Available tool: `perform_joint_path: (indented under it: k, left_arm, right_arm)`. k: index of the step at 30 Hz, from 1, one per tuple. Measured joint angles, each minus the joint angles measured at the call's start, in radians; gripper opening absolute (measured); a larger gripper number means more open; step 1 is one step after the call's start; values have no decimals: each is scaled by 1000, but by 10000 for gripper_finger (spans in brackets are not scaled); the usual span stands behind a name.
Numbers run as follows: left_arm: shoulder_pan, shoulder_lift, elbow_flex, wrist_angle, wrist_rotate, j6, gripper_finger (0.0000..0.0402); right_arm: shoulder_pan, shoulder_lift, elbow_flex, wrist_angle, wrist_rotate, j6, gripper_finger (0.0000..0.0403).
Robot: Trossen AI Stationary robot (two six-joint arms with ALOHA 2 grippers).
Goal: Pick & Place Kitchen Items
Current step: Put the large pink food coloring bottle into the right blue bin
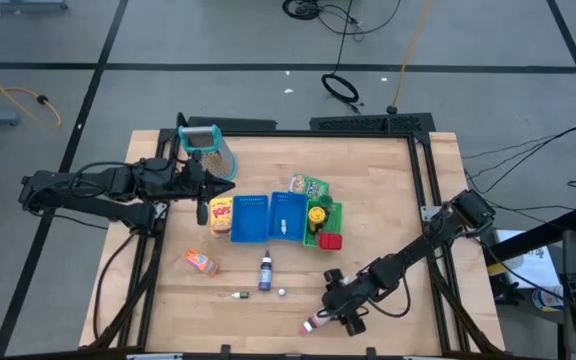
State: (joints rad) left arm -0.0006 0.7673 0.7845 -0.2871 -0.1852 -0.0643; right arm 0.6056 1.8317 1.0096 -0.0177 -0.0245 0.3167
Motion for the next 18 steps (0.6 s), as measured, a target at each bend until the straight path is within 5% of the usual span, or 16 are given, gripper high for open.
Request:
perform_joint_path:
  k: [11,18]
  left_arm:
    - [0,13,0,2,0,2,21]
    - [0,44,0,4,0,3,21]
  right_arm:
    - [0,45,-56,214,37,-18,200]
    - [-5,91,-54,284,-14,19,146]
